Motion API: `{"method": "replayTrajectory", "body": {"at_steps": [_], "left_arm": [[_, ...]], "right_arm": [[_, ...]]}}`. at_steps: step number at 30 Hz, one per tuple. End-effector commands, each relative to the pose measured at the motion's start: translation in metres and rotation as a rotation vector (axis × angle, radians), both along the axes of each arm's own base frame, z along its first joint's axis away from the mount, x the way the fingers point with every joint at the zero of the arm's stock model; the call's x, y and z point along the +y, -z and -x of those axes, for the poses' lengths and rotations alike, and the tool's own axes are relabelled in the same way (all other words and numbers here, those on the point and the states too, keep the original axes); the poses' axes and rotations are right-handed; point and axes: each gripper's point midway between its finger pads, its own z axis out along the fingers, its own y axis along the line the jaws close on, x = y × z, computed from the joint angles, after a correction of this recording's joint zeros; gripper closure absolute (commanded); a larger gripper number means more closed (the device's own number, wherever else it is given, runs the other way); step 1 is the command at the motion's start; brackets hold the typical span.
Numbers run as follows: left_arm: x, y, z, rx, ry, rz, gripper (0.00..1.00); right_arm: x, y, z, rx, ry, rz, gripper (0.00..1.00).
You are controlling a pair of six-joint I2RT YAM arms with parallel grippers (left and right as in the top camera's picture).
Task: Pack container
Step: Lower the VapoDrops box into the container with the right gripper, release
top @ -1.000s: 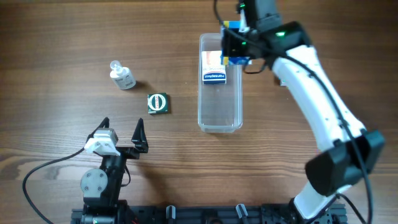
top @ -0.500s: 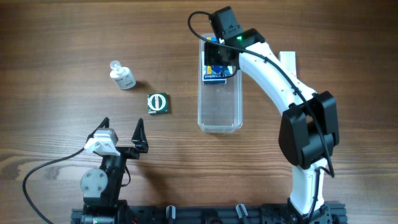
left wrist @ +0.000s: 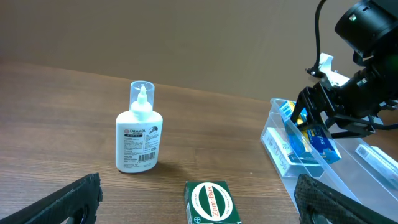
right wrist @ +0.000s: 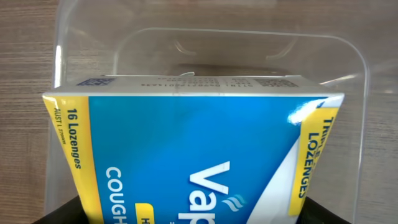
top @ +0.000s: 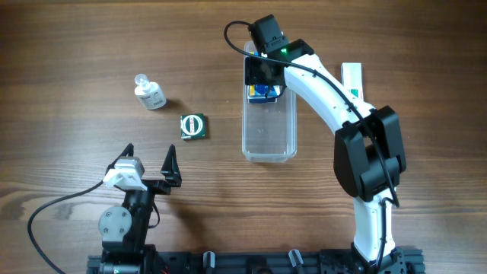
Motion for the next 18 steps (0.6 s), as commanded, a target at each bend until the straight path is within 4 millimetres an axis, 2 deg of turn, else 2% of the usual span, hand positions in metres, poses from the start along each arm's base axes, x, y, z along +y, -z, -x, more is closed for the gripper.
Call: {"method": "replayTrajectory", "body": {"at_steps": [1,9,18], "left_arm": [[-0.0006,0.0014,0.0003,-0.001,0.009,-0.018,0.00],[-0.0006,0.0014,0.0003,-0.001,0.009,-0.018,0.00],[-0.0006,0.0014,0.0003,-0.001,0.009,-0.018,0.00]], "right_arm": [[-0.0011,-0.0017,-0.0058,-0.019,0.022,0.009,0.24],[0.0000,-0.0027,-0.0077,-0.028,0.018,0.005,0.18],[0.0000,-0.0039,-0.0079,-0.033,0.000,0.013,0.14]]}}
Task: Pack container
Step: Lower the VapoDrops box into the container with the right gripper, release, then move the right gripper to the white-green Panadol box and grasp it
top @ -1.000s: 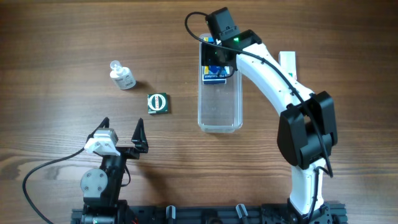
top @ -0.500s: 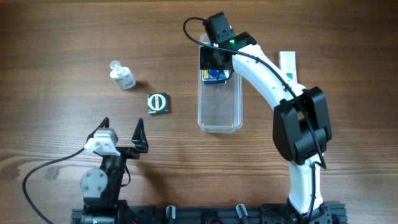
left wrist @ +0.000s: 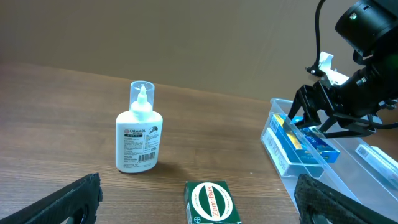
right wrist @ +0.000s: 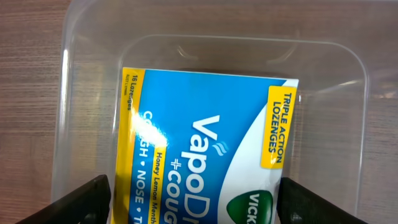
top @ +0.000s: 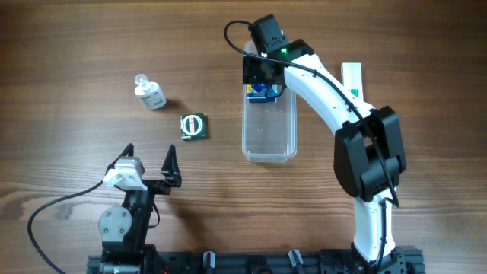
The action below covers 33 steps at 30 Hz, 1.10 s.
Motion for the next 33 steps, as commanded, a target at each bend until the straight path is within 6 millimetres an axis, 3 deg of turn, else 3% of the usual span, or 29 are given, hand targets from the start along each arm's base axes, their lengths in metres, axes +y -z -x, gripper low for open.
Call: {"method": "replayTrajectory", "body": {"at_steps": [1,4,6,9,11,13,14,15,17,20,21,25,33], "left_arm": [[-0.001,0.001,0.000,-0.001,0.009,-0.018,0.00],[-0.001,0.001,0.000,-0.001,0.009,-0.018,0.00],[-0.001,0.001,0.000,-0.001,0.009,-0.018,0.00],[-0.001,0.001,0.000,-0.001,0.009,-0.018,0.00],[-0.001,0.001,0.000,-0.001,0.009,-0.018,0.00],[-0.001,0.001,0.000,-0.002,0.009,-0.018,0.00],[-0.001,0.001,0.000,-0.002,0.009,-0.018,0.00],[-0.001,0.001,0.000,-0.001,0.009,-0.018,0.00],[-0.001,0.001,0.000,-0.001,0.009,-0.018,0.00],[-0.001,0.001,0.000,-0.001,0.009,-0.018,0.00],[-0.001,0.001,0.000,-0.001,0.009,-0.018,0.00],[-0.001,0.001,0.000,-0.001,0.009,-0.018,0.00],[-0.001,0.001,0.000,-0.001,0.009,-0.018,0.00]], "right_arm": [[-0.001,-0.005,-0.006,-0.028,-0.004,0.017,0.14],[-0.001,-0.016,-0.007,-0.047,-0.004,0.009,0.13],[-0.005,-0.033,-0.010,-0.083,0.009,0.015,0.11],[-0.018,-0.079,-0.012,-0.173,0.022,0.026,0.09],[-0.031,-0.121,-0.010,-0.250,-0.023,0.038,0.04],[-0.051,-0.155,-0.004,-0.299,-0.056,0.068,0.00],[-0.073,-0.174,0.000,-0.325,-0.050,0.096,0.01],[-0.087,-0.182,0.002,-0.333,-0.041,0.112,0.00],[-0.133,-0.195,0.004,-0.332,0.006,0.155,0.00],[-0.208,-0.177,0.006,-0.238,0.122,0.173,0.00],[-0.218,-0.163,0.006,-0.199,0.093,0.137,0.00],[-0.243,-0.108,0.004,-0.072,0.044,0.051,0.01],[-0.251,-0.021,-0.006,0.092,-0.010,0.092,0.01]]}}
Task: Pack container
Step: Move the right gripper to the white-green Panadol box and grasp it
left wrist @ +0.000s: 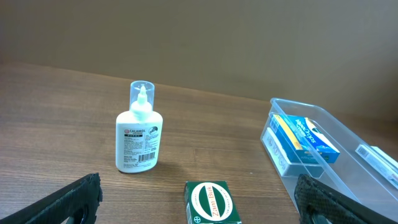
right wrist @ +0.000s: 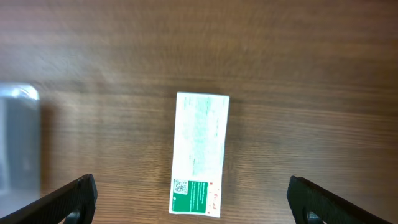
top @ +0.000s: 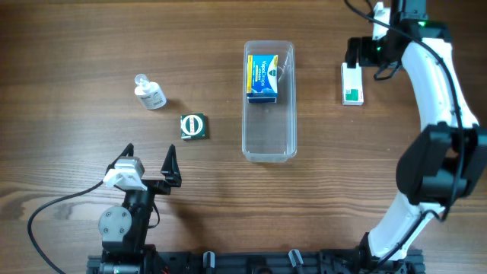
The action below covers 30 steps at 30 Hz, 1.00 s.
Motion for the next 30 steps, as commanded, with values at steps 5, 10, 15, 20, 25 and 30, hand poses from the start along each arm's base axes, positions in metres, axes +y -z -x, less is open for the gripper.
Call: {"method": "replayTrajectory", "body": {"at_steps": [5,10,15,20,25,30], "left_arm": [[-0.001,0.001,0.000,-0.001,0.009,-0.018,0.00],[-0.001,0.001,0.000,-0.001,0.009,-0.018,0.00],[-0.001,0.001,0.000,-0.002,0.009,-0.018,0.00],[-0.001,0.001,0.000,-0.001,0.009,-0.018,0.00],[-0.001,0.001,0.000,-0.002,0.009,-0.018,0.00],[-0.001,0.001,0.000,-0.001,0.009,-0.018,0.00]], "right_arm": [[-0.008,0.069,0.005,0.150,-0.018,0.050,0.07],[-0.005,0.083,0.008,0.186,-0.013,0.041,0.08],[-0.001,0.099,0.013,0.229,0.037,0.020,0.09],[0.000,0.111,0.016,0.260,0.043,0.016,0.09],[-0.001,0.117,0.017,0.272,0.071,0.011,0.09],[0.000,0.117,0.019,0.281,0.070,0.024,0.09]]}}
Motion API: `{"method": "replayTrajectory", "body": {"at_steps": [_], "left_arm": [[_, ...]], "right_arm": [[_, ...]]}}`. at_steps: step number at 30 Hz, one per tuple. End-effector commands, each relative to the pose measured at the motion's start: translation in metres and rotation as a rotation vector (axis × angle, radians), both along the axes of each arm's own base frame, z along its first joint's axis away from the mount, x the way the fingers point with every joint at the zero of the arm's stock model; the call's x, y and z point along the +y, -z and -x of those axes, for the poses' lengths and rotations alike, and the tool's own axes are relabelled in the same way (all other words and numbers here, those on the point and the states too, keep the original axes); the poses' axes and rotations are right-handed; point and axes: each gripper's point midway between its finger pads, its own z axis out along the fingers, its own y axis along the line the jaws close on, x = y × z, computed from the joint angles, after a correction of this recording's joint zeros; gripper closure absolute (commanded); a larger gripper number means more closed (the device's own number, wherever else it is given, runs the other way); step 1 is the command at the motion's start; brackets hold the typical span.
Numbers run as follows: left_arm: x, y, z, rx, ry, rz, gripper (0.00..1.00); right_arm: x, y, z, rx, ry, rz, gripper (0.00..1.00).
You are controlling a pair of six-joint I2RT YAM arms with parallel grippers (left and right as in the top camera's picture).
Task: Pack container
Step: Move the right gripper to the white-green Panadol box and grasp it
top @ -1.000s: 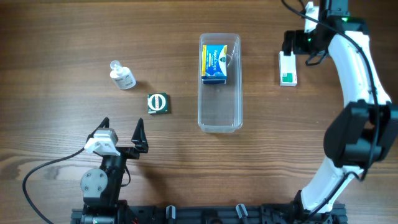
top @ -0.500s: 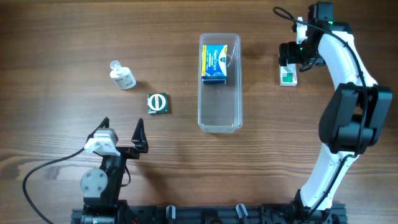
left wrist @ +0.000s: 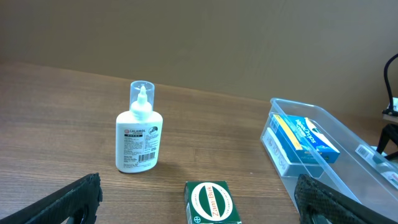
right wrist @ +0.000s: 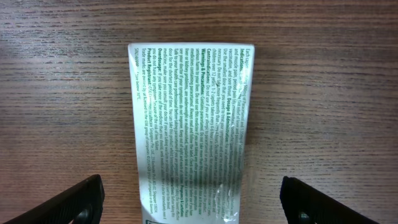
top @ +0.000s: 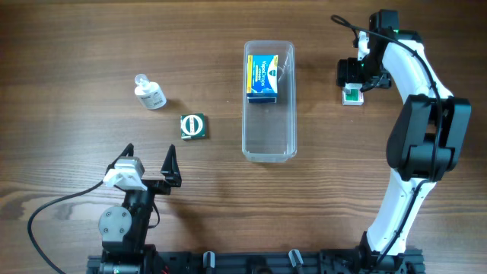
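The clear plastic container [top: 268, 144] lies mid-table with a blue and yellow lozenge box [top: 261, 77] in its far end. My right gripper [top: 353, 78] hangs open over a white tube with green print [right wrist: 188, 134], fingers [right wrist: 71, 199] either side of it, not touching. A white lotion bottle [top: 151, 94] and a green Zam-Buk box [top: 193, 125] stand left of the container. My left gripper [top: 150, 169] rests open near the front edge, well short of the green box [left wrist: 211, 202].
Bare wooden tabletop all around. The arm bases and a black rail [top: 251, 262] sit along the front edge. A cable [top: 53, 209] loops at the front left.
My right gripper has come down closer over the white tube, which now fills its view and is mostly covered in the overhead view. The left arm and other objects stayed put.
My right gripper held the lozenge box inside the far end of the container. Then it stood open with the box lying in there. Then it was over the white tube at the right, and now sits lower, open around it.
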Motion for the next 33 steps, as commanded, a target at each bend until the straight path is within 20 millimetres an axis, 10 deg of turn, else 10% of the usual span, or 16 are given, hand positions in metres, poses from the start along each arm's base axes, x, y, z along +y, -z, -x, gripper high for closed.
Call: {"method": "replayTrajectory", "body": {"at_steps": [1,19,33], "left_arm": [[-0.001,0.001,0.000,-0.001,0.009,-0.018,0.00],[-0.001,0.001,0.000,-0.001,0.009,-0.018,0.00],[-0.001,0.001,0.000,-0.001,0.009,-0.018,0.00]], "right_arm": [[0.000,0.015,0.008,0.047,0.010,0.043,0.09],[0.002,0.031,0.014,0.066,-0.010,0.050,0.09],[0.002,0.025,0.007,0.039,-0.001,0.049,0.37]]}}
